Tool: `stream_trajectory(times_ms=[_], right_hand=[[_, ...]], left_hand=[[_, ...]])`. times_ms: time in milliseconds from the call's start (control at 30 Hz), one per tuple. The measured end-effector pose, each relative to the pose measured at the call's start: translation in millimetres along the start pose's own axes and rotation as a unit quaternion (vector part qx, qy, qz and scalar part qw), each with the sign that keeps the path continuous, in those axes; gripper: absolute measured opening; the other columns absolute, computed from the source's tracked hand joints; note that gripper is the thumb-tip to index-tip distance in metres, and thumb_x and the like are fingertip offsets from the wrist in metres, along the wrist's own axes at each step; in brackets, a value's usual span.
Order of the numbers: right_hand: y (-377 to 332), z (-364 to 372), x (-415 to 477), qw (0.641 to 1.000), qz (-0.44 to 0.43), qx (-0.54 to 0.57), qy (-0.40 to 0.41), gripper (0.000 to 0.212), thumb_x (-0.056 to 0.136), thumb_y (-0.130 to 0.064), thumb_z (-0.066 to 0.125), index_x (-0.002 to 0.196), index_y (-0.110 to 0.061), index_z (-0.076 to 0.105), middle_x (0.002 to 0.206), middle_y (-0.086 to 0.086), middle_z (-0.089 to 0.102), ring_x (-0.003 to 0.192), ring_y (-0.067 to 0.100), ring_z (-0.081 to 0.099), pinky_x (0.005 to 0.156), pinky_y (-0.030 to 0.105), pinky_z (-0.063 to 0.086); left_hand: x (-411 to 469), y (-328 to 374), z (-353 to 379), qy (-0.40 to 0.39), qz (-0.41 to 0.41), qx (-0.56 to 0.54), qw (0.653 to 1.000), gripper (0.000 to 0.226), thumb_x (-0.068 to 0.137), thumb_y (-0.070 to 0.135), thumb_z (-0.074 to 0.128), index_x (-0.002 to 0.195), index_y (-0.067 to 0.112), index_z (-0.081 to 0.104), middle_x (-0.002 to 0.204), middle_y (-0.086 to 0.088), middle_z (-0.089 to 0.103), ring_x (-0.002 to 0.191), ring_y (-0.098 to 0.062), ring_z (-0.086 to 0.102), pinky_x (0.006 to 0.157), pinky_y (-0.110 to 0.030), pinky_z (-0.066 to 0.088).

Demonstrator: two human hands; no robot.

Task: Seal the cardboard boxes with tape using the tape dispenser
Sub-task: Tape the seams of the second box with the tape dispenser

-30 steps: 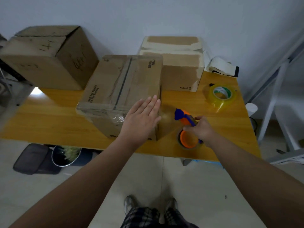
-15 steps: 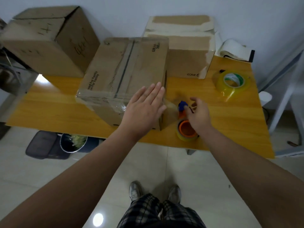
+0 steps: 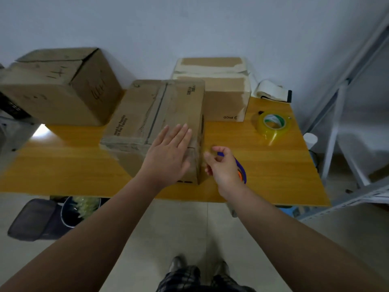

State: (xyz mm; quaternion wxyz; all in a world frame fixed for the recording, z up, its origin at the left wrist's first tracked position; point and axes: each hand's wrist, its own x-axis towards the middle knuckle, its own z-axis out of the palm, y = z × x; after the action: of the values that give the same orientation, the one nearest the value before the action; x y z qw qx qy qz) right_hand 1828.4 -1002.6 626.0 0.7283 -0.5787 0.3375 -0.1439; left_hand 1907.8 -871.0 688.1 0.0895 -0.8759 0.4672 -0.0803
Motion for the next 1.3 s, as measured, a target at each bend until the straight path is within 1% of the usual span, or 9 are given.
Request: stream_trajectory(times_ms=[233, 467, 667, 800, 900, 967, 1067, 1167, 1300], right_hand=[[11, 24, -8, 0.999, 0.000, 0.017, 0.051, 0.017, 0.093, -0.022, 0.058, 0.107, -0.021, 0.048, 0.080, 0.004, 0.058, 0.060, 0.012, 0.051, 0.055, 0.022, 0.043], [16, 24, -13, 0.993, 0.008, 0.032, 0.116, 0.011, 0.094, -0.021, 0.056, 0.103, -0.024, 0.050, 0.083, 0.003, 0.058, 0.062, 0.011, 0.051, 0.057, 0.028, 0.045], [27, 52, -16, 0.993, 0.004, 0.050, 0.106, 0.011, 0.096, -0.027, 0.053, 0.104, -0.023, 0.048, 0.078, 0.000, 0.058, 0.062, 0.007, 0.053, 0.056, 0.024, 0.045], [28, 41, -21, 0.987, -0.048, -0.066, 0.141, 0.020, 0.092, -0.026, 0.061, 0.110, -0.024, 0.053, 0.095, 0.000, 0.058, 0.085, 0.015, 0.057, 0.076, 0.032, 0.052], [24, 23, -27, 0.959, -0.179, -0.189, 0.113, 0.031, 0.093, -0.009, 0.056, 0.124, -0.016, 0.060, 0.116, -0.001, 0.061, 0.103, 0.007, 0.057, 0.088, 0.019, 0.048], [24, 25, -33, 0.954, -0.202, -0.218, 0.033, 0.047, 0.094, 0.000, 0.048, 0.138, -0.017, 0.047, 0.130, -0.009, 0.053, 0.118, -0.004, 0.047, 0.097, 0.011, 0.038], [36, 40, -44, 0.956, -0.177, -0.229, -0.049, 0.072, 0.092, 0.008, 0.042, 0.152, -0.018, 0.013, 0.153, -0.008, 0.024, 0.138, -0.005, 0.019, 0.111, 0.013, 0.020], [48, 52, -47, 0.951, -0.175, -0.237, -0.089, 0.088, 0.087, 0.012, 0.044, 0.150, -0.015, -0.012, 0.157, -0.009, -0.008, 0.139, -0.008, -0.010, 0.108, 0.004, 0.002], [49, 37, -41, 0.929, -0.190, -0.308, -0.079, 0.087, 0.087, 0.011, 0.046, 0.152, -0.019, -0.005, 0.159, -0.006, 0.000, 0.141, -0.004, -0.002, 0.108, 0.005, 0.006]], left_hand=[[-20, -18, 7, 0.002, 0.012, 0.003, 1.000, 0.063, 0.097, 0.036, 0.026, 0.149, 0.012, 0.000, 0.158, -0.005, 0.005, 0.145, -0.015, -0.001, 0.116, -0.035, -0.010], [-10, -26, 7, 0.037, 0.029, -0.010, 0.999, 0.052, 0.101, 0.034, 0.033, 0.149, 0.017, 0.021, 0.155, -0.001, 0.024, 0.140, -0.015, 0.025, 0.112, -0.033, 0.015], [-8, -30, 13, 0.035, 0.023, 0.001, 0.999, 0.054, 0.098, 0.030, 0.044, 0.148, 0.018, 0.024, 0.153, 0.001, 0.028, 0.136, -0.015, 0.031, 0.109, -0.033, 0.020], [-6, -34, 13, 0.051, 0.031, -0.007, 0.998, 0.049, 0.099, 0.034, 0.040, 0.145, 0.017, 0.033, 0.149, -0.001, 0.037, 0.133, -0.017, 0.037, 0.107, -0.033, 0.021], [-6, -35, 13, 0.058, 0.041, -0.011, 0.997, 0.049, 0.099, 0.034, 0.041, 0.143, 0.016, 0.036, 0.147, -0.002, 0.040, 0.132, -0.018, 0.039, 0.106, -0.033, 0.020], [-6, -35, 14, 0.059, 0.037, -0.014, 0.997, 0.049, 0.099, 0.034, 0.039, 0.144, 0.016, 0.034, 0.148, -0.001, 0.039, 0.133, -0.017, 0.038, 0.106, -0.033, 0.019], [-7, -34, 15, 0.061, 0.030, -0.015, 0.998, 0.048, 0.100, 0.034, 0.036, 0.145, 0.017, 0.032, 0.149, 0.000, 0.036, 0.134, -0.016, 0.036, 0.108, -0.033, 0.020], [-7, -34, 17, 0.062, 0.031, -0.021, 0.997, 0.048, 0.101, 0.034, 0.035, 0.145, 0.017, 0.031, 0.150, 0.000, 0.035, 0.135, -0.016, 0.035, 0.108, -0.033, 0.020], [-7, -36, 18, 0.067, 0.037, -0.018, 0.997, 0.048, 0.101, 0.035, 0.035, 0.146, 0.017, 0.031, 0.150, 0.000, 0.035, 0.135, -0.016, 0.035, 0.106, -0.032, 0.019]])
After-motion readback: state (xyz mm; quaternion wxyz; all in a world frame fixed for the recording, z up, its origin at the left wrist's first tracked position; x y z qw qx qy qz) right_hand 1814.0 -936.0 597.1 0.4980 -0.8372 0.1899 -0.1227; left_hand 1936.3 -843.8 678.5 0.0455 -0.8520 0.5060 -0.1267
